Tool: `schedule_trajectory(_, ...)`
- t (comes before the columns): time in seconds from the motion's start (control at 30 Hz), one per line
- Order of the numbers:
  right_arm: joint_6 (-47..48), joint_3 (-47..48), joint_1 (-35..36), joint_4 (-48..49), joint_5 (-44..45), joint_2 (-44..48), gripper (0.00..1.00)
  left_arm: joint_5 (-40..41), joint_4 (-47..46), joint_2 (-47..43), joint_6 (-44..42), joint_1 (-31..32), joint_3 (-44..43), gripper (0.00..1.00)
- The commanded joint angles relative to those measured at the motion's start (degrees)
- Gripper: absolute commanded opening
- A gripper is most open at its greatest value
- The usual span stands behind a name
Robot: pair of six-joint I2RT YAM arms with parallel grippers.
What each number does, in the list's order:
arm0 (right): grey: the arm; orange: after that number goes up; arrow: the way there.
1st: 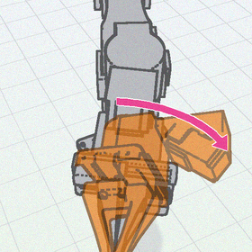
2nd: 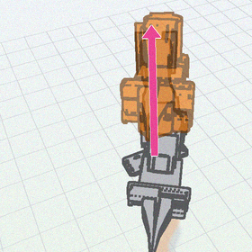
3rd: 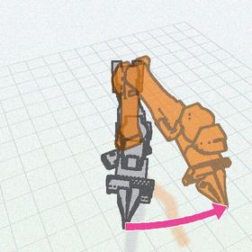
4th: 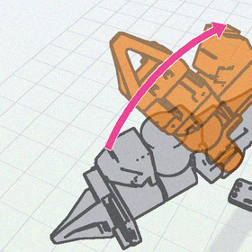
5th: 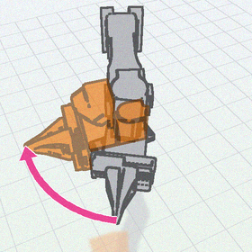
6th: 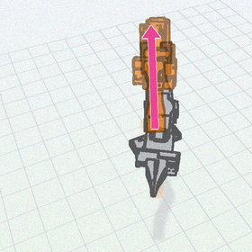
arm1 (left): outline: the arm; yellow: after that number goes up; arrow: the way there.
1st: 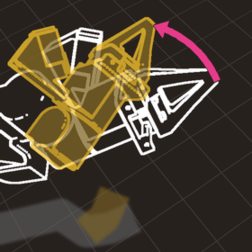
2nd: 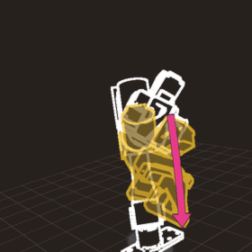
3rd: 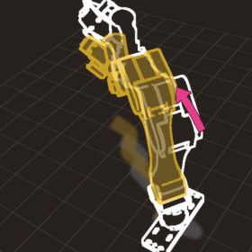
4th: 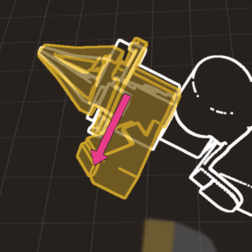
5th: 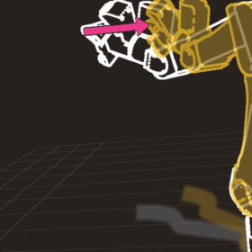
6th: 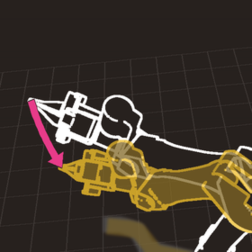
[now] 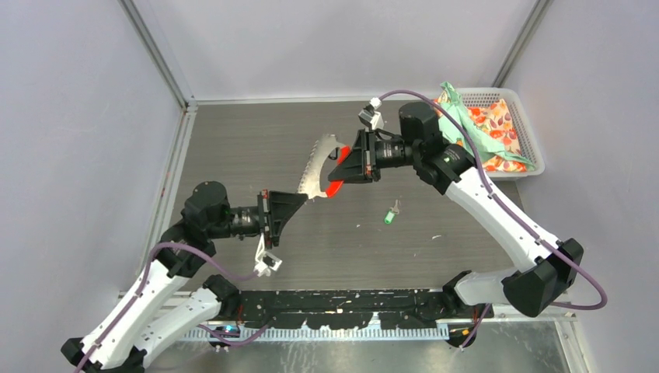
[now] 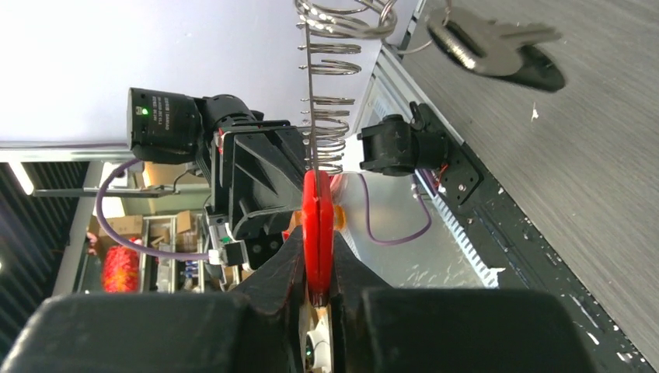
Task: Put the keys on the keyring
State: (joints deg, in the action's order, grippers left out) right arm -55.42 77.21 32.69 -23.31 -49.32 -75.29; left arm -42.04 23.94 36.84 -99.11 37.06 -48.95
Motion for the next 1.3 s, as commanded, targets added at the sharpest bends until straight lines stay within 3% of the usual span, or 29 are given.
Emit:
schedule_trajectory(0.0,0.40,-0.43,-0.67,2.04,0.73,-0.29,0.18,-5.42,6.82,-0.39,16.25,0.16,-4.96,0.01)
schedule_trajectory(0.17,0.20,-0.57,-0.63,3.95,0.71,-0.97,0.38,-3.37,7.09,2.48,35.93,0.19,-9.08,0.01)
schedule_trajectory(0.27,1.52,-0.03,-0.68,5.01,0.68,-1.14,0.42,-0.32,5.46,4.93,53.77,0.21,-12.67,0.00)
schedule_trajectory(0.43,7.90,3.95,-1.04,0.89,0.78,-1.68,0.54,3.32,6.25,8.26,72.89,0.08,-16.36,0.00)
schedule_trajectory(0.63,26.59,11.49,-1.59,-17.89,4.02,0.14,0.65,3.38,4.48,8.60,86.28,-0.01,-17.01,0.00)
schedule_trajectory(0.73,32.51,9.67,-1.65,-19.11,8.96,5.28,0.70,3.30,1.81,8.68,92.17,-0.06,-17.06,0.00)
schedule_trajectory(0.87,34.00,4.57,-1.62,-10.05,9.41,13.07,0.83,1.24,-0.49,9.33,98.64,-0.19,-17.59,0.00)
schedule_trajectory(1.0,32.81,2.78,-1.52,-1.70,3.08,14.81,0.84,0.40,-1.90,10.53,103.94,-0.26,-18.49,0.00)
schedule_trajectory(1.13,24.88,-1.31,0.14,14.40,-1.33,14.83,0.84,0.00,-2.56,11.21,107.01,-0.33,-18.56,0.00)
schedule_trajectory(1.27,31.10,-0.27,6.94,12.49,2.98,12.69,0.82,2.41,-3.22,11.79,110.53,-0.67,-18.40,0.00)
